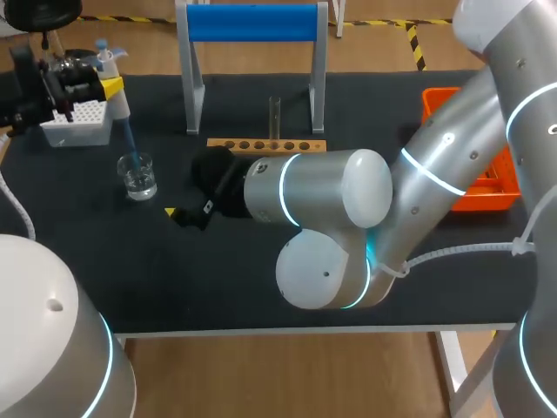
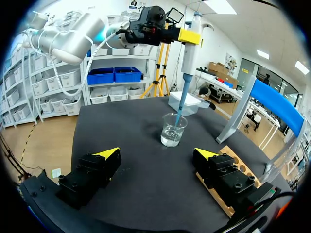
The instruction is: Invert the test tube, pick up the pipette, mount the tip to pipette, aspirate from beaker and dispense into the tube, eject the tip, return the pipette, and cap with the stopper.
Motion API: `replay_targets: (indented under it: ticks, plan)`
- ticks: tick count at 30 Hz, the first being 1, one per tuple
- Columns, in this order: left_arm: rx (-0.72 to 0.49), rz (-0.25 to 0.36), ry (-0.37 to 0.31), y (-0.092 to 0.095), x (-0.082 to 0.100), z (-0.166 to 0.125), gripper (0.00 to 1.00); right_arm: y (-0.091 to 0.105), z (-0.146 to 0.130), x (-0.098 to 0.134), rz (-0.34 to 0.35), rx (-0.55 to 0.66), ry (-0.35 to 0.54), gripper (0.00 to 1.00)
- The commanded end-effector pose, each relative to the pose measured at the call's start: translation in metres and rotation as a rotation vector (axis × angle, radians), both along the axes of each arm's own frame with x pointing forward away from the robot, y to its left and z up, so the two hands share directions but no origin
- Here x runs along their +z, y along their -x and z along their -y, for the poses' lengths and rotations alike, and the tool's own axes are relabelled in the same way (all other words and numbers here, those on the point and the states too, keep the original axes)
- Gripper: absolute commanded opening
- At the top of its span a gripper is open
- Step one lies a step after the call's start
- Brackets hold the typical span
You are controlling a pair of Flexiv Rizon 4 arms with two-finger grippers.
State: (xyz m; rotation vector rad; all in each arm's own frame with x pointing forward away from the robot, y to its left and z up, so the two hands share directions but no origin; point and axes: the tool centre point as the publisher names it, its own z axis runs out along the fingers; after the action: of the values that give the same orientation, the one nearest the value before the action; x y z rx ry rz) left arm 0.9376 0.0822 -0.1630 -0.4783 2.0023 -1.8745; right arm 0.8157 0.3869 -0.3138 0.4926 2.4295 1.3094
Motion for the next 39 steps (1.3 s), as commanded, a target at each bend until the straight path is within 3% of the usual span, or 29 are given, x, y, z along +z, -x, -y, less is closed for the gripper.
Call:
replay_targets:
  ticks: [1,39]
  plan:
    - [-0.001,0.008,0.003,0.000,-0.004,-0.001,0.00,0.000,0.000,-0.001,-0.001,0.001,-0.002,1.00]
    - [0.000,0.018,-0.021,0.004,-0.024,0.000,0.00,0.000,0.000,-0.001,-0.001,0.001,-0.002,1.00]
